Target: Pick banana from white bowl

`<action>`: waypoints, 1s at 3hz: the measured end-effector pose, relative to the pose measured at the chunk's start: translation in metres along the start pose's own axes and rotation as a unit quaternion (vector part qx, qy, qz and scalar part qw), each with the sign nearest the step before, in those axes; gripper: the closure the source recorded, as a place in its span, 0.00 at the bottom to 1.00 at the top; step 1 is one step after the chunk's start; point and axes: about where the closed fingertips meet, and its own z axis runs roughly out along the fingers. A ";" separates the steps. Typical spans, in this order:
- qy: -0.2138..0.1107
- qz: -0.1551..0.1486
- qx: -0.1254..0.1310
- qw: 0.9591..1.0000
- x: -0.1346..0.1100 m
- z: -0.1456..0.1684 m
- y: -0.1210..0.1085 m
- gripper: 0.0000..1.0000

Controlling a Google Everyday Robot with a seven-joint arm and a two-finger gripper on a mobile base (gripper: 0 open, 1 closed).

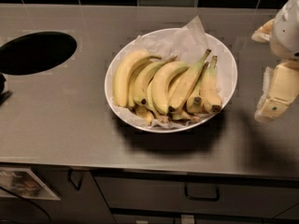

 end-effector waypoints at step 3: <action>-0.007 -0.050 0.011 0.999 -0.040 -0.014 -0.004 0.00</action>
Offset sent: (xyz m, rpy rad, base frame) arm 0.0029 0.0266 0.0143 -0.0171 -0.0212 0.0733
